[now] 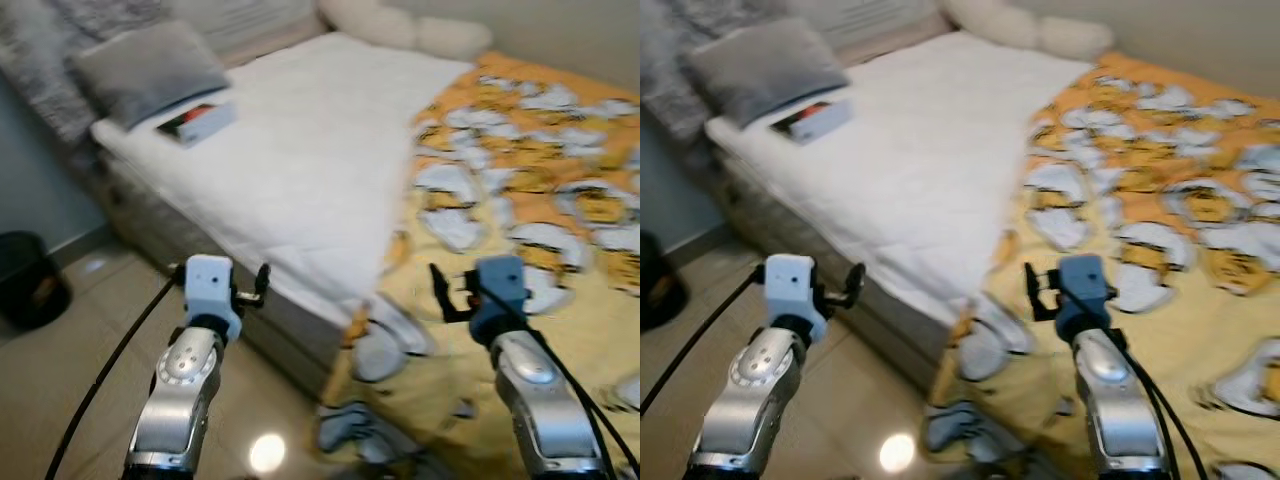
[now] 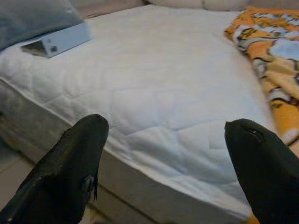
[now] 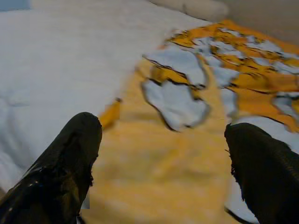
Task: Clean up the room
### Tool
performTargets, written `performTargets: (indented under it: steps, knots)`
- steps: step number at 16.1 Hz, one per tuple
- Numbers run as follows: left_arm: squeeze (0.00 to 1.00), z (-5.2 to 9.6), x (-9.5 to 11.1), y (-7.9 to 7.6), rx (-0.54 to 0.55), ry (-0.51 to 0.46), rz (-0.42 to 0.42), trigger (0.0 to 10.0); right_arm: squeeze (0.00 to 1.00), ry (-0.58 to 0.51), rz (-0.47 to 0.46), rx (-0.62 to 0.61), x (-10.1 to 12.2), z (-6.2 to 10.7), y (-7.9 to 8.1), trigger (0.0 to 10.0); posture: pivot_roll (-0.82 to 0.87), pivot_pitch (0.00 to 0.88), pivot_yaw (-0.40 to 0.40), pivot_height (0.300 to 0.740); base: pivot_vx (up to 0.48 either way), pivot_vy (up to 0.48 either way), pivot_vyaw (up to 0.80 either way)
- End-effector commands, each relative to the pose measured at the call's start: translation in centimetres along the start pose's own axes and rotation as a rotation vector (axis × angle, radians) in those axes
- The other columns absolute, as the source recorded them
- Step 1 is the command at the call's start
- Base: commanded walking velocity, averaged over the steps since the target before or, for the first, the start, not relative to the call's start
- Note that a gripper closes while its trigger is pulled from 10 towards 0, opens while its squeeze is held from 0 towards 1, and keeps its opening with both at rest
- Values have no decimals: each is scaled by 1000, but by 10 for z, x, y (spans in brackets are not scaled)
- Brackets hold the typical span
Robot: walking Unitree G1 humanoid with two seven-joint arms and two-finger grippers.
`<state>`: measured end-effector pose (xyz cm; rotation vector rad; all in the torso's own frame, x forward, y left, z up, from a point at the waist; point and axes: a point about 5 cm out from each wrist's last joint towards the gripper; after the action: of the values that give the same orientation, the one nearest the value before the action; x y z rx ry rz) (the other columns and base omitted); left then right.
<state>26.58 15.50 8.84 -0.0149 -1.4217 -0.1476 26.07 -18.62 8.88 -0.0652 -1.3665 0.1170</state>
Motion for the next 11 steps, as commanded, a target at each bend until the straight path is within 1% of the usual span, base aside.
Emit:
performTargets:
  steps: [1,2,3,4,7,8,10,11]
  knots:
    - [1000,3,-2,8,20,10,-19,10000,1000,30,-22,-8,-5,1,3,10000,-4,0,15,740,0,-480,0]
    - [1000,3,-2,8,15,7,-18,10000,1000,42,-32,-31,-7,1,1,10000,-3,0,18,740,0,-277,0]
    - [1000,4,-2,8,8,12,-29,10000,1000,64,-73,-70,-11,0,-2,10000,2,0,22,740,0,0,0]
    - [1000,5,-2,8,1,13,-36,10000,1000,103,-91,-99,-16,-1,-6,10000,3,0,23,740,0,0,0]
    - [1000,5,-1,7,-18,13,-60,10000,1000,131,-110,-79,-21,-5,-7,10000,10,0,19,740,0,0,0]
    - [1000,6,-4,5,-65,29,-91,10000,0,150,-166,-88,-22,-12,-11,10000,10,0,19,740,0,0,0]
    - [1000,8,-7,5,-102,43,-125,10000,0,177,-193,-115,-24,-18,-15,10000,11,0,23,740,0,0,0]
    - [1000,8,-9,5,-126,51,-155,10000,0,198,-235,-122,-26,-23,-17,10000,11,0,23,740,0,0,0]
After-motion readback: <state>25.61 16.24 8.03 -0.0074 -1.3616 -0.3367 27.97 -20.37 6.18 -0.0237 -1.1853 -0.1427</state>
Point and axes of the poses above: a point about 5 cm out from each wrist's last joint towards the gripper, its own z axis pointing back from the gripper into the wrist, its own x axis along the axis of the wrist's last joint, y = z × x, and after that the axes turned 2 degrees about -z, right-handed
